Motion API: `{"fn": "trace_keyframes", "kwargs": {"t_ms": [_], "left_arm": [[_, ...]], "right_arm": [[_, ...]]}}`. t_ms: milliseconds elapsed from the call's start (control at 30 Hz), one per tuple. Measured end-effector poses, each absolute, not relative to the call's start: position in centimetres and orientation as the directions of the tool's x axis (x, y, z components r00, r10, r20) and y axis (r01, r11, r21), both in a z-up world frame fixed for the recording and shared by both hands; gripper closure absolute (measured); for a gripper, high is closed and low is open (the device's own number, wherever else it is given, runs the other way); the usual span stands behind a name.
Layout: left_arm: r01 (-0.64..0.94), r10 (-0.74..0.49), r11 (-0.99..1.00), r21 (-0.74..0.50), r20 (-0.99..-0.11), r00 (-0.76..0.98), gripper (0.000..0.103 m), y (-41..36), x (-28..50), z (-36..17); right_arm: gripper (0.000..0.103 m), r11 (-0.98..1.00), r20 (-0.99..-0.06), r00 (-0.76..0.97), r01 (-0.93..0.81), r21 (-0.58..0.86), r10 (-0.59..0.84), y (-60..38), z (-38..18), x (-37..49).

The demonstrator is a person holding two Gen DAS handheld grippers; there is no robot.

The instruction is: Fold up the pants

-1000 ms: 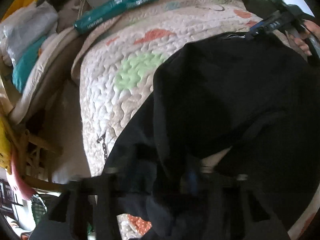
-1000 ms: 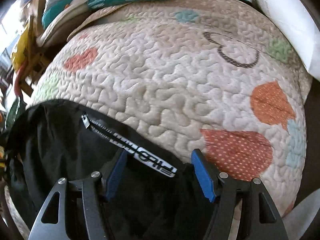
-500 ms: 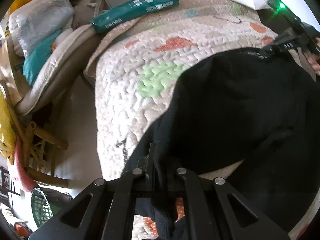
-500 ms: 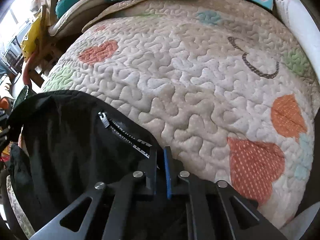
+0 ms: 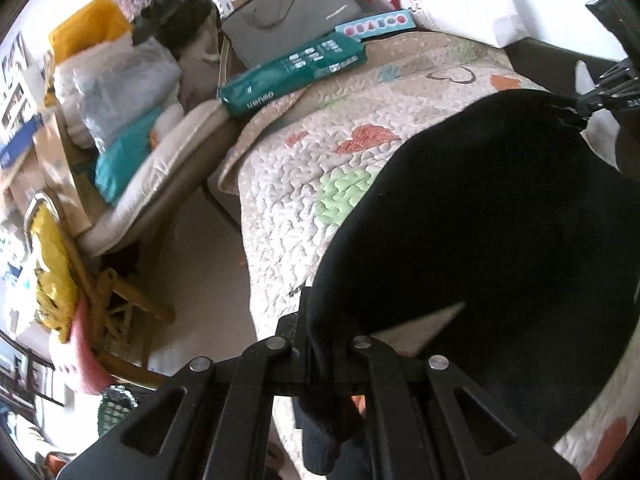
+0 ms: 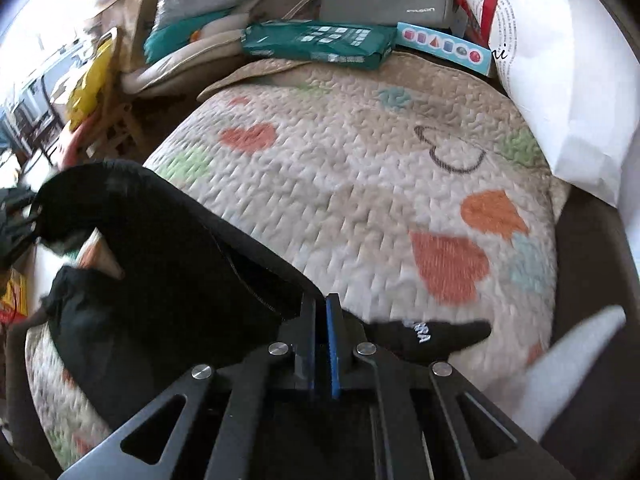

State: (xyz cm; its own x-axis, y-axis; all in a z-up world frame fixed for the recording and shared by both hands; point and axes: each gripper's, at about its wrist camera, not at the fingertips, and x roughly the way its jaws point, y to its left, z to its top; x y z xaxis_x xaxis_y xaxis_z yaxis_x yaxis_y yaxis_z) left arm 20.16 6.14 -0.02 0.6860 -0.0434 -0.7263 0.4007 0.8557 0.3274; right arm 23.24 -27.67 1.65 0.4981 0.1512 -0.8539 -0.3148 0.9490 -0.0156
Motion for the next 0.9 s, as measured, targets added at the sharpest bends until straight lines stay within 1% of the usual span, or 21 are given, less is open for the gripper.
{"fn": "trace_keyframes", "kwargs": {"t_ms": [67,200,300,367,400,500,567,600,667,733,833,867,900], "left_arm": [[0.408,-0.039,0.842,0.353,-0.714,0.699,0.099,6.2,18.6,-0.1],[0.414,-0.003,0.791,0.45,-0.673,0.739,0.099,6.1,14.5,-0.9],[0.43,0.044,0.709,0.559,-0.644,0.764,0.099,5.6,11.5,-3.0],[0.44,0.085,0.614,0.655,-0.609,0.789,0.099,5.2,9.2,-5.0],[0.438,0.109,0.545,0.715,-0.578,0.808,0.098,5.0,8.1,-6.3],[0.394,0.165,0.292,0.872,-0.451,0.877,0.096,4.8,4.8,-10.3],[0.349,0.163,0.126,0.928,-0.367,0.916,0.096,5.3,3.0,-12.5],[0.34,0.155,0.079,0.937,-0.348,0.925,0.095,5.7,2.3,-13.1],[0.331,0.143,0.012,0.944,-0.329,0.933,0.095,6.4,1.3,-13.5],[0.328,0.132,0.005,0.945,-0.326,0.936,0.094,7.2,0.7,-12.7],[0.346,0.139,0.099,0.933,-0.358,0.924,0.088,8.3,0.5,-10.2],[0.356,0.135,0.144,0.924,-0.374,0.917,0.085,8.7,0.6,-9.3],[0.367,0.131,0.192,0.91,-0.395,0.91,0.08,8.9,0.7,-8.3]], "right_arm": [[0.098,0.944,-0.866,0.479,-0.328,-0.027,0.142,-27.3,1.4,20.6],[0.098,0.932,-0.912,0.395,-0.36,-0.041,0.113,-26.3,-1.0,14.8],[0.099,0.92,-0.943,0.327,-0.387,-0.065,0.071,-25.3,-3.3,12.0],[0.099,0.911,-0.957,0.288,-0.405,-0.084,0.039,-24.4,-4.7,10.4],[0.099,0.906,-0.962,0.272,-0.413,-0.092,0.026,-23.9,-5.2,9.8],[0.098,0.882,-0.972,0.232,-0.452,-0.135,-0.03,-22.7,-6.9,8.4],[0.097,0.869,-0.975,0.208,-0.467,-0.164,-0.072,-22.1,-7.8,7.8],[0.094,0.868,-0.977,0.195,-0.466,-0.171,-0.087,-22.0,-8.1,7.7],[0.094,0.864,-0.979,0.179,-0.473,-0.173,-0.098,-21.9,-8.3,7.3],[0.094,0.862,-0.983,0.156,-0.481,-0.158,-0.094,-22.0,-8.4,6.9],[0.094,0.852,-0.981,0.156,-0.491,-0.181,-0.118,-22.3,-8.0,6.1],[0.094,0.856,-0.98,0.162,-0.485,-0.178,-0.113,-22.5,-7.5,5.9],[0.094,0.864,-0.98,0.173,-0.475,-0.168,-0.095,-22.7,-6.7,5.9]]}}
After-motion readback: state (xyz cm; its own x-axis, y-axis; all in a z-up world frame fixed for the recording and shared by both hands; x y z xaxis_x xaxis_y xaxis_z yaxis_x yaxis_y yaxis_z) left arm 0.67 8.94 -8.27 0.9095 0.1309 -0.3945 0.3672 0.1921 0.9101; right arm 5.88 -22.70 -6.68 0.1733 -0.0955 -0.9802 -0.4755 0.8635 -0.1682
